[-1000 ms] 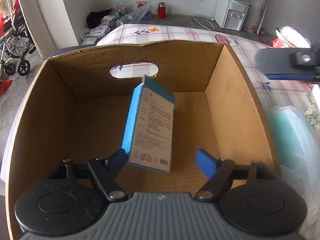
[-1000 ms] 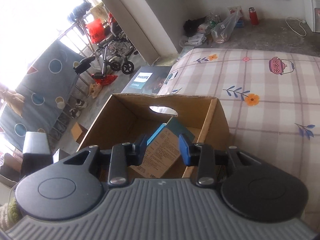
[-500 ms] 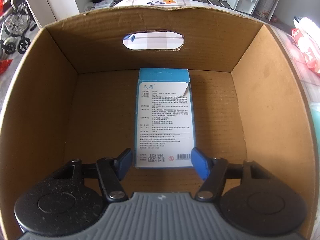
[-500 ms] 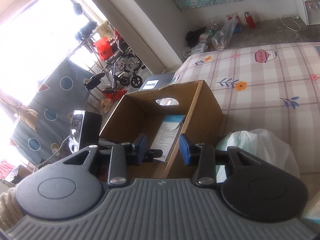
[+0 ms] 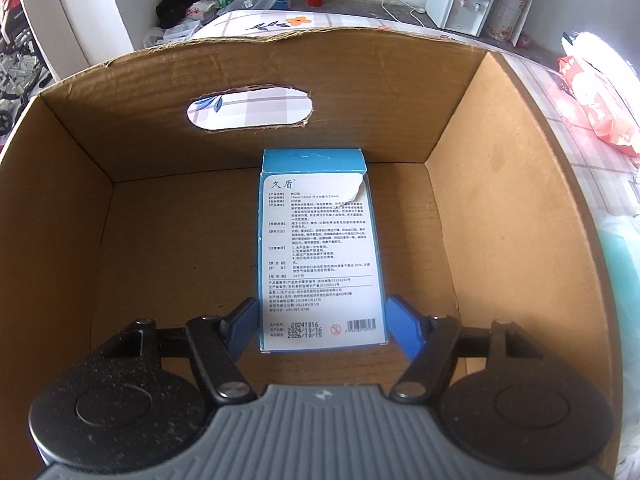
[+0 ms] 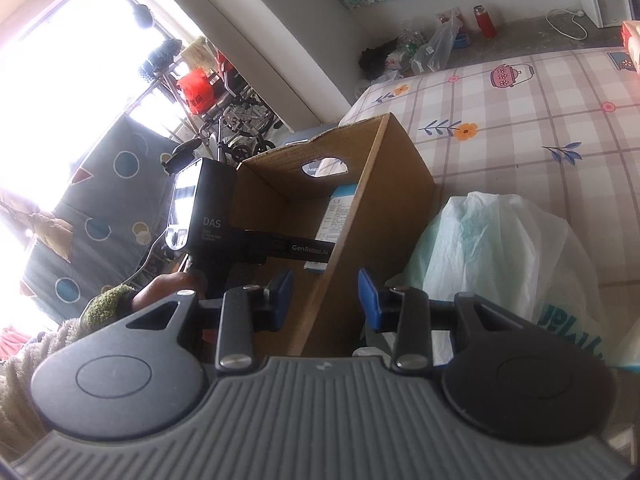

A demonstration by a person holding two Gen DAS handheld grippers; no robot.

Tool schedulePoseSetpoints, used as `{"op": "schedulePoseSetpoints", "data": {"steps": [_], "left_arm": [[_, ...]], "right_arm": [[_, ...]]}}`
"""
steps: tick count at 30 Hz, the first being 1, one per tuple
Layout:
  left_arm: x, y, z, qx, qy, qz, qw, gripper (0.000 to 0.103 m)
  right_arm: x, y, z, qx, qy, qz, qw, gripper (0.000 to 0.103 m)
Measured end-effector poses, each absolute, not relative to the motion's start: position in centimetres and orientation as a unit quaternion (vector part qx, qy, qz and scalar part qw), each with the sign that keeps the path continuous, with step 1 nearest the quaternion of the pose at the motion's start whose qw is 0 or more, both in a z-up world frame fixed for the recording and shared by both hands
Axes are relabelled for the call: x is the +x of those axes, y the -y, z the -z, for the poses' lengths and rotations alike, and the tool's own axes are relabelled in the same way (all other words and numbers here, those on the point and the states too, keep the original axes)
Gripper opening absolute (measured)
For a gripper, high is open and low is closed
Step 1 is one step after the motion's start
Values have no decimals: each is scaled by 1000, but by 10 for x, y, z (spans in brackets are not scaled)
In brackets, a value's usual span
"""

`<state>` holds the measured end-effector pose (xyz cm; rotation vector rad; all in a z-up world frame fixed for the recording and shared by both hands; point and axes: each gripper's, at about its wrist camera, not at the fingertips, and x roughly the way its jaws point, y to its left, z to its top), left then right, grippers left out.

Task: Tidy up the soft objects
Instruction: 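Carry the bandage box with the left tool into the cardboard box and release, then reach the left tool to the pink mesh sponge on the bed and grasp it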

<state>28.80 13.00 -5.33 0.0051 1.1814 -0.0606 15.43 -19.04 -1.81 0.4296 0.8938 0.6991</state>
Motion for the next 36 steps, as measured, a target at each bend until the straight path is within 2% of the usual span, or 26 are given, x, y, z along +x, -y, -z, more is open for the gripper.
{"op": "schedulePoseSetpoints", "data": {"steps": [7, 14, 18, 20, 23, 28, 36], "left_arm": [[278, -113, 50, 9, -550, 51, 833, 71], [284, -123, 50, -30, -549, 48, 834, 69], [281, -127, 49, -38, -539, 69, 839, 61], [281, -125, 48, -33, -535, 69, 842, 60], [282, -124, 46, -26, -530, 54, 846, 63], [275, -139, 27, -66, -512, 46, 855, 76], [244, -142, -42, -87, -452, 33, 887, 84]], "right_arm": [[151, 195, 17, 204, -422, -321, 823, 38], [144, 204, 19, 214, -424, -313, 822, 40], [139, 212, 22, 221, -425, -305, 823, 41], [136, 216, 24, 223, -426, -301, 824, 41], [132, 221, 27, 228, -428, -295, 823, 41], [119, 232, 28, 235, -422, -284, 828, 43], [91, 247, 31, 244, -401, -265, 843, 45]]}}
